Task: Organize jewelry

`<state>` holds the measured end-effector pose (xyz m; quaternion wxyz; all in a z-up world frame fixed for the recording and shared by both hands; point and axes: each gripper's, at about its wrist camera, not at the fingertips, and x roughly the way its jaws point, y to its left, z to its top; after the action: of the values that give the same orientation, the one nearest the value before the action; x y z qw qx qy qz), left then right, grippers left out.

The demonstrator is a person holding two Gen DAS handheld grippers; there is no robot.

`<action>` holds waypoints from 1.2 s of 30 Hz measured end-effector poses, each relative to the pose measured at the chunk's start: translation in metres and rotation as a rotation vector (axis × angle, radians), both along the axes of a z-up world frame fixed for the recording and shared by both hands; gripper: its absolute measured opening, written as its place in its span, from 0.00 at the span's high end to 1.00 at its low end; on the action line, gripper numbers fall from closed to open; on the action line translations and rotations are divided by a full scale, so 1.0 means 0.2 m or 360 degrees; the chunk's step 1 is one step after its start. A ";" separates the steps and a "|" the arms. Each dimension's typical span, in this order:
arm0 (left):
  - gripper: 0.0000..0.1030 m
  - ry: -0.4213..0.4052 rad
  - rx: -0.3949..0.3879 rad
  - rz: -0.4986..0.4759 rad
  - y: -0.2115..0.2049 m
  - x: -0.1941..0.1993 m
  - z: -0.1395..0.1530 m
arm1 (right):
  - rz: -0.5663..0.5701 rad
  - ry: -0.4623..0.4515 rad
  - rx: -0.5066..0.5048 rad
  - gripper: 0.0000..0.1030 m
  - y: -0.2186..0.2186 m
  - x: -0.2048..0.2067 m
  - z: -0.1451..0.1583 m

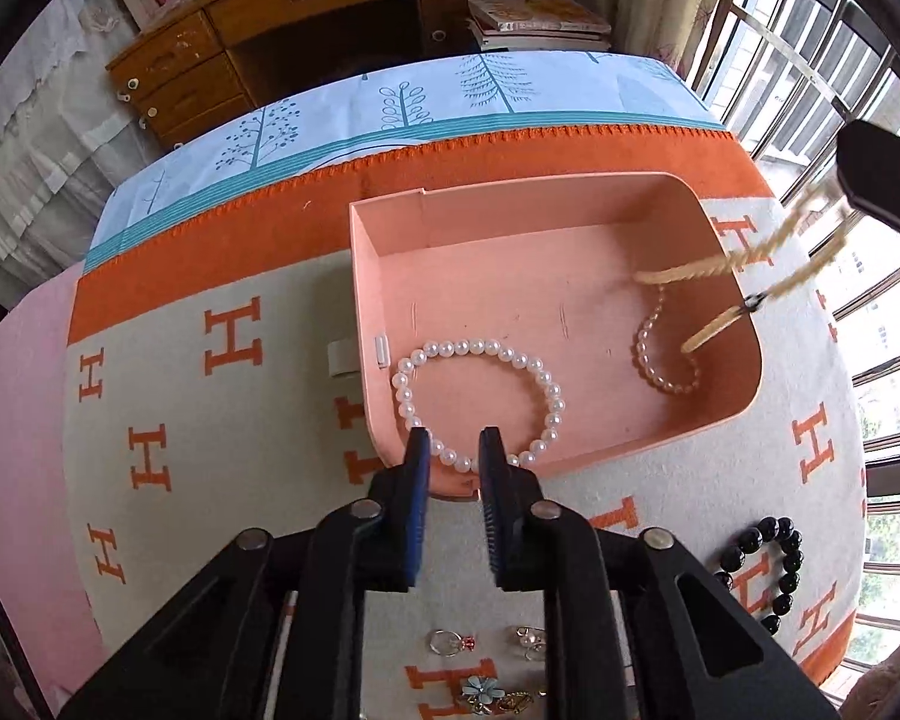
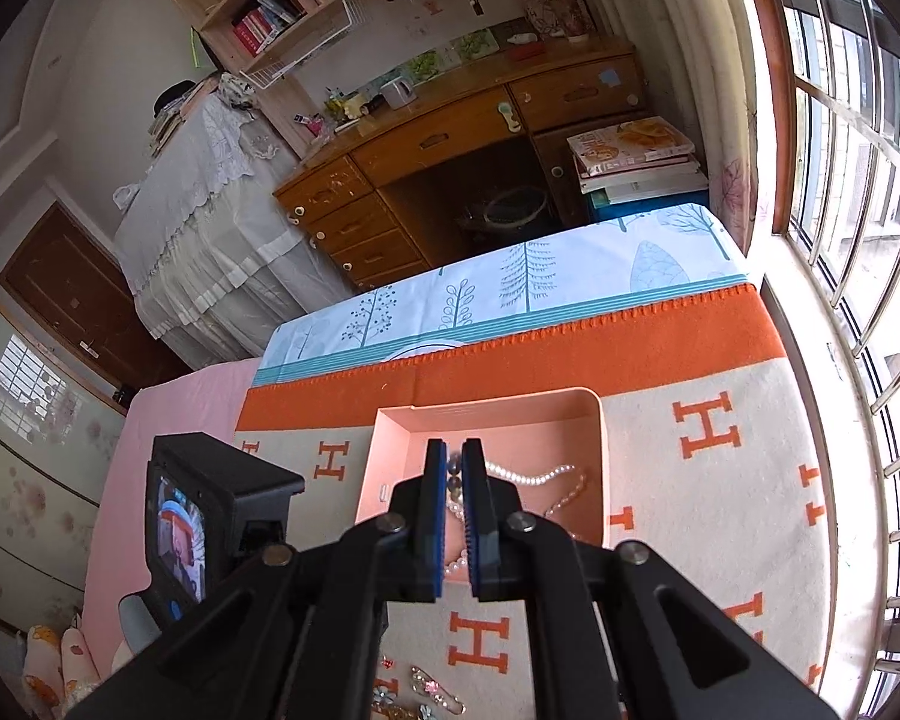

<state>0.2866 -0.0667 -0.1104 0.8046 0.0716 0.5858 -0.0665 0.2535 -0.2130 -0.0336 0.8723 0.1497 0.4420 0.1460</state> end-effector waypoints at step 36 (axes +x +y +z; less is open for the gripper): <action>0.20 -0.0487 -0.0230 -0.0014 0.36 -0.65 0.54 | 0.0159 -0.0185 -0.0212 0.61 0.08 -0.76 0.13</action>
<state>0.1570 0.0050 -0.0034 0.8871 0.0254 0.4499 -0.1003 0.1023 -0.1974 -0.0084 0.8961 0.0604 0.4063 0.1680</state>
